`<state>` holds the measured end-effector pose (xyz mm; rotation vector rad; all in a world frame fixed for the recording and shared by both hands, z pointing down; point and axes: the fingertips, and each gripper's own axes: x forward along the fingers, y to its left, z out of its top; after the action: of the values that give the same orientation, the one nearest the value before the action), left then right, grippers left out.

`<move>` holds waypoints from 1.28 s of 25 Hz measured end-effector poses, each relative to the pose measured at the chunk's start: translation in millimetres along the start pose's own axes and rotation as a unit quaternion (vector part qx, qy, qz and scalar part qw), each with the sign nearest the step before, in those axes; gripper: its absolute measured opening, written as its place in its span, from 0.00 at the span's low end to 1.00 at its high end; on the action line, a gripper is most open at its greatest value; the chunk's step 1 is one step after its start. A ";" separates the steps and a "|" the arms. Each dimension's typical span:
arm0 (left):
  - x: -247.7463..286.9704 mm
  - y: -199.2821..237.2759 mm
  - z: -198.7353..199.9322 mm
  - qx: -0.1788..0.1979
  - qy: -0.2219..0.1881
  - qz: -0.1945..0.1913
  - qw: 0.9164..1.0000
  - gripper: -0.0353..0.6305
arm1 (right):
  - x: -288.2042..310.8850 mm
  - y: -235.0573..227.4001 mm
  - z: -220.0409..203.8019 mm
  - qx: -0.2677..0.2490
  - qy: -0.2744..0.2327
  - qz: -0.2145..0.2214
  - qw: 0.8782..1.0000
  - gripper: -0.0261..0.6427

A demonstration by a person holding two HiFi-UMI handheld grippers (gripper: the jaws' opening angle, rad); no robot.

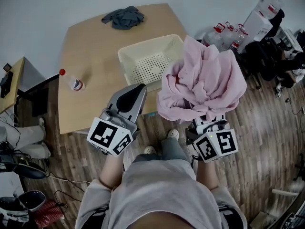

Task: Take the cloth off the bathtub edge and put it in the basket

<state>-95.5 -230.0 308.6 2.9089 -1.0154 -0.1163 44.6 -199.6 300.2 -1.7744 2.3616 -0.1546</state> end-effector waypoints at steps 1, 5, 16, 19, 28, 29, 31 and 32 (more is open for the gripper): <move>2.9 1.0 -1.1 -0.001 0.001 -0.001 1.000 0.05 | 1.5 -2.6 -0.7 0.001 0.001 -0.001 1.000 0.47; 16.0 7.6 -3.3 0.000 0.003 0.000 1.000 0.05 | 12.9 -15.2 -3.0 0.005 0.002 -0.005 1.000 0.47; 63.4 55.9 12.7 0.006 -0.011 0.029 1.000 0.05 | 88.2 -42.5 12.6 -0.003 0.003 0.027 1.000 0.47; 72.9 66.1 16.7 0.008 -0.018 0.040 0.999 0.05 | 106.3 -47.1 18.4 -0.010 0.000 0.042 0.999 0.47; 95.8 108.9 27.0 0.007 -0.036 0.089 0.995 0.05 | 171.1 -57.9 25.3 -0.013 0.009 0.089 0.996 0.47; 96.5 112.0 27.4 0.007 -0.037 0.095 0.995 0.05 | 176.2 -58.2 24.1 -0.013 0.011 0.094 0.995 0.47; 97.3 118.0 27.2 0.007 -0.038 0.107 0.994 0.05 | 186.0 -58.7 20.4 -0.011 0.018 0.104 0.994 0.47; 97.7 121.3 26.7 0.007 -0.037 0.113 0.993 0.05 | 191.3 -59.1 18.1 -0.010 0.021 0.108 0.994 0.47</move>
<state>-96.7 -386.5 286.6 2.7956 -1.3526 -0.2090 52.4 -399.2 277.8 -1.5245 2.5728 -0.1390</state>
